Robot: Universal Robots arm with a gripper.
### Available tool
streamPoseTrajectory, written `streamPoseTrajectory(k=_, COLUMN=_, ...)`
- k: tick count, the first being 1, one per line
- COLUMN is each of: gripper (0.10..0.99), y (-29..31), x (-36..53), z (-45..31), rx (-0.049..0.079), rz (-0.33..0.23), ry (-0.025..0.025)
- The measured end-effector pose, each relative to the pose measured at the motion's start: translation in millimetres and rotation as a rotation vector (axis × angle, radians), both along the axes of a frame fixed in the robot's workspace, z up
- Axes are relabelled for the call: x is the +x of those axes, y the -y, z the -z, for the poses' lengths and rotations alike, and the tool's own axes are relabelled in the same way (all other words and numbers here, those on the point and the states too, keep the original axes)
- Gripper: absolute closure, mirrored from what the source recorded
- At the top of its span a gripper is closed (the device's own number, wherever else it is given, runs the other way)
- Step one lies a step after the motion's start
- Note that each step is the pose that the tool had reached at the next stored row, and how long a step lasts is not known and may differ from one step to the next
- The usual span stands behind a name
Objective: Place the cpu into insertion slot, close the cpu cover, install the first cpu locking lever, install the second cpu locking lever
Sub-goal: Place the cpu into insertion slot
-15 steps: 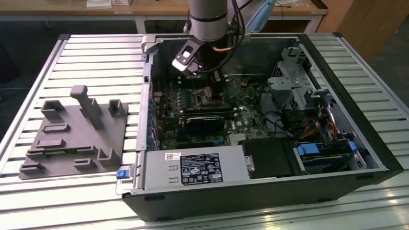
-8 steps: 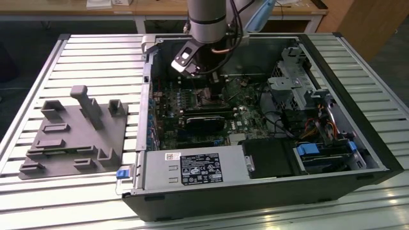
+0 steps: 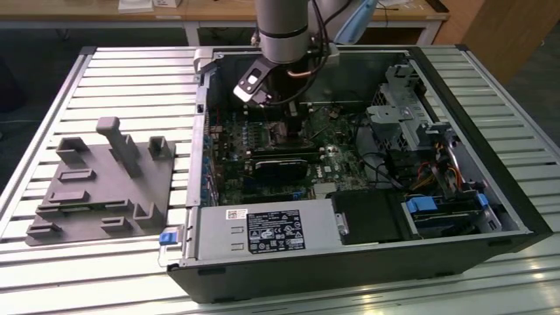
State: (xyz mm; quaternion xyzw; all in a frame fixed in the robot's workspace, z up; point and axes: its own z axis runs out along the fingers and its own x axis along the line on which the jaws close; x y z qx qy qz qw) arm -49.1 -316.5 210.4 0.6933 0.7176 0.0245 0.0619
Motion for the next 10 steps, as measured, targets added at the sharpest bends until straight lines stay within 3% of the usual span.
streamPoseTrajectory(k=10, gripper=0.549, y=-1.1, x=-1.7, z=8.9, rx=0.000, rz=0.019, ry=0.0000)
